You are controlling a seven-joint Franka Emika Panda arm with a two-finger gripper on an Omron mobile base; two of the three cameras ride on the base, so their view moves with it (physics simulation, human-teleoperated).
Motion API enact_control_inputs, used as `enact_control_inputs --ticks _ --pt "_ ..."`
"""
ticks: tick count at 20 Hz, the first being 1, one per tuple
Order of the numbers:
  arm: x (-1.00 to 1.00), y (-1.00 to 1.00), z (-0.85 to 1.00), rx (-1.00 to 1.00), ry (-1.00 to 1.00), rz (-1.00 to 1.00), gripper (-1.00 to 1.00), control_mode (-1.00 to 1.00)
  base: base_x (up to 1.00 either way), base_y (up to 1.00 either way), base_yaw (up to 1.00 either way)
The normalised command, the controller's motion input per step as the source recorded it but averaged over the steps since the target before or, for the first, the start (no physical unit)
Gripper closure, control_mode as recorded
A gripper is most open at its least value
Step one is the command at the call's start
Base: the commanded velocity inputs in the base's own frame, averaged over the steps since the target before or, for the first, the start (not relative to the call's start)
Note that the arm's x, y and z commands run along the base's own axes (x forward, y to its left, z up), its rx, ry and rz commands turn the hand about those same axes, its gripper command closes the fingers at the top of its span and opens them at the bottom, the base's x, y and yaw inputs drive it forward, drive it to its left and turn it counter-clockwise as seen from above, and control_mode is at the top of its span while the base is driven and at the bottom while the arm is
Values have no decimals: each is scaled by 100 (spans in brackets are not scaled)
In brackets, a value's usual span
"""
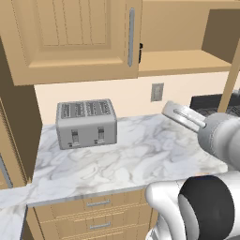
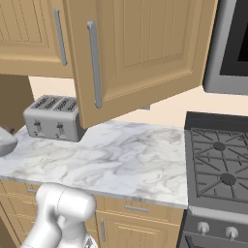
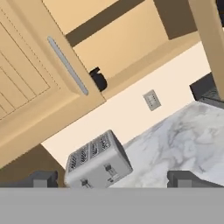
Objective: Open the cabinet, pick the kettle from the cabinet, and place it in the sink.
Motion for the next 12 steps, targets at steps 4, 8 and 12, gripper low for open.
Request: enact_control_inputs --ticks 4,8,12 --pt "39 2 0 7 -10 -27 -100 -100 0 0 0" --pt "36 -10 0 6 -7 -35 -100 -100 0 0 0" --pt "33 -18 0 14 -11 -28 -100 -100 0 0 0"
